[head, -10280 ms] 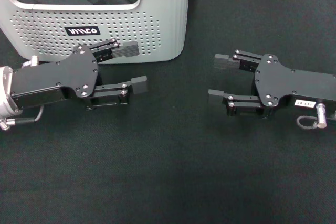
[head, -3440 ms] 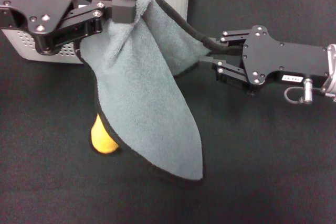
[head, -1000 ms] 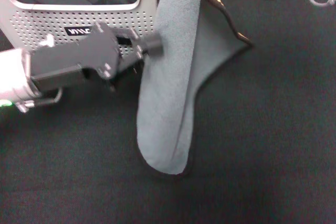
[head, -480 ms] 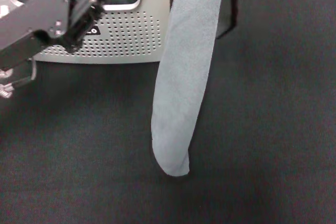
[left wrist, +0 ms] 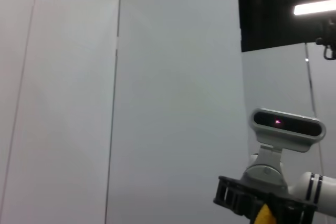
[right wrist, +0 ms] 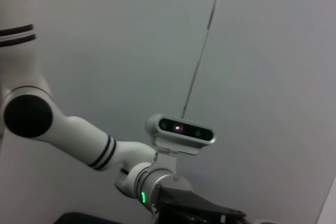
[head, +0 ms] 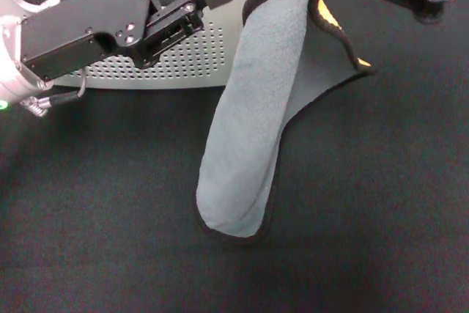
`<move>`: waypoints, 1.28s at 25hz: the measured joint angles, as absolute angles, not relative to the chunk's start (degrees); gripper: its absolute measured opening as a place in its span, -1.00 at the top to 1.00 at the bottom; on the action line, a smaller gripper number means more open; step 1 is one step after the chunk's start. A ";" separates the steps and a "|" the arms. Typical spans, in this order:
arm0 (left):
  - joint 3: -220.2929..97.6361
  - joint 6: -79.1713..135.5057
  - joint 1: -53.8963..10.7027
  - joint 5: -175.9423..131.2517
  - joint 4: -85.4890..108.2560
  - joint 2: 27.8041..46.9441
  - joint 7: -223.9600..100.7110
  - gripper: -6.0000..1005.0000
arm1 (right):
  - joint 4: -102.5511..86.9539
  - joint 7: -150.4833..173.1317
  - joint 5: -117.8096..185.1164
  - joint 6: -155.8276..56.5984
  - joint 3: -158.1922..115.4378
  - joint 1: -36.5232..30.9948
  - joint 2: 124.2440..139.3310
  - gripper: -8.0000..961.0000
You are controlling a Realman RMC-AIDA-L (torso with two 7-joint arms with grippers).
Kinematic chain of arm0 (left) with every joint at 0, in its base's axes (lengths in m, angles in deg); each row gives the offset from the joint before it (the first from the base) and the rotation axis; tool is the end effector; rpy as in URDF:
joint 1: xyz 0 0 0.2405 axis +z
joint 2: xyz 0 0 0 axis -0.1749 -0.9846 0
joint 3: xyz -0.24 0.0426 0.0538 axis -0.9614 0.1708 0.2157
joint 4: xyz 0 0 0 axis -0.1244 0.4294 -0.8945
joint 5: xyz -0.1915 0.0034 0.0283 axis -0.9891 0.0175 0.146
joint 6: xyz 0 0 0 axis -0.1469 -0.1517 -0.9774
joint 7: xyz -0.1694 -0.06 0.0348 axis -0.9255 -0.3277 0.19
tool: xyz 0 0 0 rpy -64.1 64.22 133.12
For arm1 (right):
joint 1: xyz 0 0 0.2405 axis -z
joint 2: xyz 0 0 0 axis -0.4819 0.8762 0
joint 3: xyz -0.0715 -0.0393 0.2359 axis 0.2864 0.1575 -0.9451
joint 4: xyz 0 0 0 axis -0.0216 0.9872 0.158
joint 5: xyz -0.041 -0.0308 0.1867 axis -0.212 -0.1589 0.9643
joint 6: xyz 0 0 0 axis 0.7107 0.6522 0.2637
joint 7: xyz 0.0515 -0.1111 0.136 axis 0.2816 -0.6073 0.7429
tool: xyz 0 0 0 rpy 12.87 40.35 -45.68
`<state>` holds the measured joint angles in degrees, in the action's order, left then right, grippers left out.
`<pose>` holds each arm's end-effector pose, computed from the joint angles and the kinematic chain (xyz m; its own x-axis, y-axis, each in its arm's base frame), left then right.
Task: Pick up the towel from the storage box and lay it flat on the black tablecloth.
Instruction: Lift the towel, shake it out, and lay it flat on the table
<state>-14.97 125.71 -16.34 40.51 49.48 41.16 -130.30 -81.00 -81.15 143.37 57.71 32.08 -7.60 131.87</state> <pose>-0.1458 0.3033 0.0350 0.4758 -0.0742 0.8764 0.1810 -0.9668 -0.1801 0.0397 0.3171 0.0641 0.7518 0.3541 -0.5562 0.2768 -0.9351 -0.2212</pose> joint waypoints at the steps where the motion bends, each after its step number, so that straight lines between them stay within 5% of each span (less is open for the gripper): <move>1: -14.84 125.95 -16.57 40.55 49.49 41.03 -130.40 0.63 | -81.03 -81.16 143.34 57.72 32.10 -7.50 131.98 0.97; 10: -14.19 128.41 -18.16 44.35 49.71 41.17 -131.87 0.13 | -80.99 -81.32 142.99 57.72 32.57 -7.74 132.47 0.97; 32: -14.01 127.17 -19.59 52.51 48.18 42.08 -131.51 0.13 | -81.89 -81.40 143.56 57.32 28.88 -7.46 133.23 0.97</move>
<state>-14.01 127.17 -19.59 52.51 48.18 42.08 -131.51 -81.89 -81.40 143.56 57.32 28.88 -7.46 133.23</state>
